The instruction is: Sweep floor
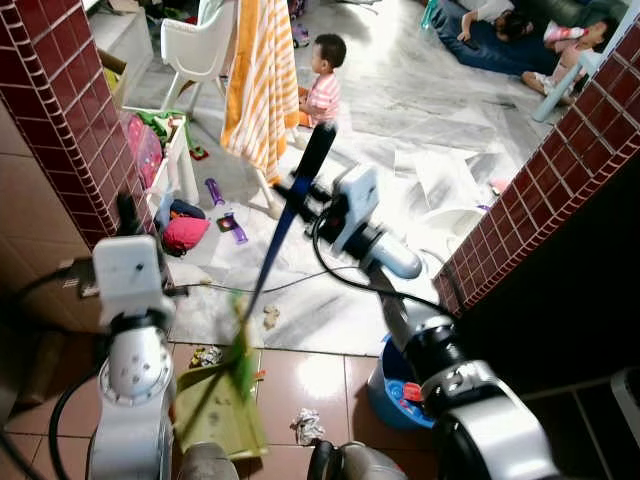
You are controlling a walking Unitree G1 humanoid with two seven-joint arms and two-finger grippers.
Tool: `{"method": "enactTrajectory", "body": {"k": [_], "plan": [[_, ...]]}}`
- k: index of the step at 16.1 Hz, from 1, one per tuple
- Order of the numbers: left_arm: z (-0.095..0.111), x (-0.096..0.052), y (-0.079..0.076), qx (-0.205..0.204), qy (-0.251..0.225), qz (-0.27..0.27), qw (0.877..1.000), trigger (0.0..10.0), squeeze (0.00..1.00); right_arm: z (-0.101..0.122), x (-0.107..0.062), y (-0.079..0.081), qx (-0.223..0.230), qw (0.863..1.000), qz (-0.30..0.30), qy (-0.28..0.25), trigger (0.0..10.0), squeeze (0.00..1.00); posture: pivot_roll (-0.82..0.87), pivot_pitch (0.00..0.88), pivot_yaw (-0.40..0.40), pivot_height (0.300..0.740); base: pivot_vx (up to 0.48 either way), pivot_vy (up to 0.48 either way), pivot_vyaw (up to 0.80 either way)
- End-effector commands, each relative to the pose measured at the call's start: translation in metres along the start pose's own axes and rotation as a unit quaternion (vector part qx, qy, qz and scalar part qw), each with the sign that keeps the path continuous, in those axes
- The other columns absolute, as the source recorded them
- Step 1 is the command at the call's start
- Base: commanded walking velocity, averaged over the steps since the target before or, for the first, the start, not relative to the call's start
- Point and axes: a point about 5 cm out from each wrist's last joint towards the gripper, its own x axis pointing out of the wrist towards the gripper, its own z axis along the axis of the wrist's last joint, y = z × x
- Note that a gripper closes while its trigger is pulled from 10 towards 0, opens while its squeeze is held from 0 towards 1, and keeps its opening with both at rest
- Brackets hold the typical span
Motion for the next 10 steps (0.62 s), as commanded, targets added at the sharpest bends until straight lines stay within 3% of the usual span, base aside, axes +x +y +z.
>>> {"method": "enactTrajectory", "body": {"k": [1, 3, 5, 8, 10], "plan": [[0.014, -0.002, 0.008, 0.006, -0.032, 0.025, 0.999, 10.0, 0.0, 0.021, 0.003, -0.015, -0.033, 0.998, -0.024, -0.038, 10.0, 0.0, 0.16, 0.029, -0.12, 0.74, 0.0, 0.0, 0.0], [0.012, -0.003, 0.019, 0.025, -0.031, 0.049, 0.998, 10.0, 0.0, 0.02, 0.002, -0.025, -0.066, 0.996, -0.05, -0.022, 10.0, 0.0, 0.17, 0.039, -0.126, 0.74, 0.0, 0.0, 0.0], [0.01, -0.003, 0.02, 0.029, -0.029, 0.054, 0.998, 10.0, 0.0, 0.016, 0.002, -0.024, -0.066, 0.996, -0.05, -0.013, 10.0, 0.0, 0.17, 0.047, -0.13, 0.74, 0.0, 0.0, 0.0], [0.001, 0.003, 0.014, 0.027, -0.022, 0.046, 0.998, 10.0, 0.0, -0.001, 0.0, -0.011, -0.043, 0.999, -0.018, -0.002, 10.0, 0.0, 0.17, 0.06, -0.137, 0.74, 0.0, 0.0, 0.0], [0.002, 0.008, 0.009, 0.021, -0.023, 0.042, 0.999, 10.0, 0.0, -0.025, -0.003, 0.01, -0.017, 0.999, 0.009, 0.026, 10.0, 0.0, 0.19, 0.07, -0.142, 0.74, 0.0, 0.0, 0.0]]}}
